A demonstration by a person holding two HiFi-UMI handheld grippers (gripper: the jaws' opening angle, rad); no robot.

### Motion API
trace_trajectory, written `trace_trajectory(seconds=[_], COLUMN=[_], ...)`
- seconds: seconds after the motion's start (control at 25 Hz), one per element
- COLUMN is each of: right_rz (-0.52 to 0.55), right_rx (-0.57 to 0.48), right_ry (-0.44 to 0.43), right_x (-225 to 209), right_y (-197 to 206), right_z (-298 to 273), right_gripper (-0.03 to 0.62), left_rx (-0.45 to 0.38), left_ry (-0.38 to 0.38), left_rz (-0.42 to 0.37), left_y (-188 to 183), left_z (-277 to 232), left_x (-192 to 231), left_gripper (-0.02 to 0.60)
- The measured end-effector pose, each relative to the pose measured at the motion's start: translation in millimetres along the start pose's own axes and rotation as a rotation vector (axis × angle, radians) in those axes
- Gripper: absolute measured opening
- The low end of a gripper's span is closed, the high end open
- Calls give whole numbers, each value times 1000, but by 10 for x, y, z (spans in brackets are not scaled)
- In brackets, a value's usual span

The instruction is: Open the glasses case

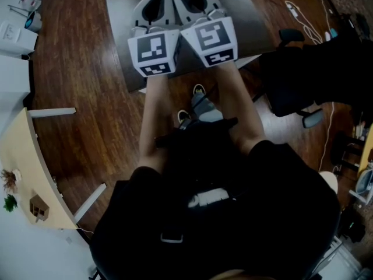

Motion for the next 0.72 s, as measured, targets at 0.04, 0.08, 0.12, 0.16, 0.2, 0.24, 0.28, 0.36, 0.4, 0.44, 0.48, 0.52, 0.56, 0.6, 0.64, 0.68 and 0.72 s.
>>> trace_trajectory(seconds=[0.04,0.08,0.12,0.16,0.2,0.24,0.28,0.36,0.4,0.44,0.48,0.52,0.56,0.6,0.64,0.68,0.72], right_rz=[0,0,-2,-6,-11,-14,-15,-13,-14,-15,-17,-19,-20,-21,-20,-20,-22], right_rx=[4,7,8,9,10,13,18,30,36,41,45,49,52,55,59,64,68], right_ry=[2,3,4,5,6,7,8,8,9,11,12,14,16,18,19,20,22], right_x=[-2,-13,-40,-78,-119,-152,-173,-183,-184,-190,-204,-228,-261,-302,-346,-389,-428], right_y=[-1,0,3,13,32,57,84,137,166,197,229,260,291,320,350,381,414], right_z=[-32,-65,-94,-120,-140,-158,-176,-216,-238,-258,-281,-305,-331,-358,-382,-402,-418], right_gripper=[2,2,2,2,2,2,2,2,2,2,2,2,2,2,2,2,2], left_rx=[1,3,4,8,13,17,21,25,27,31,35,38,41,43,45,47,51], left_ry=[3,5,7,8,10,12,13,15,17,19,22,25,28,31,33,35,37], left_rz=[3,6,6,4,2,3,6,17,22,25,28,30,32,34,37,40,43], left_y=[1,0,0,4,15,34,58,115,146,176,206,233,258,281,303,327,353], left_z=[-20,-48,-87,-135,-183,-225,-255,-293,-309,-330,-358,-397,-444,-496,-550,-601,-647], left_x=[26,47,57,55,48,41,42,62,75,85,91,94,93,90,82,71,58], left_gripper=[-2,-2,-2,-2,-2,-2,-2,-2,-2,-2,-2,-2,-2,-2,-2,-2,-2])
Point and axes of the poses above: the fingertips, and each gripper's own axes: z backward along the fingers, x to its left, y out of its underside, the point moved 1 cm from there along z, backward along the fingers, and after that the axes turned 14 degrees about y, right-handed, at the moved point
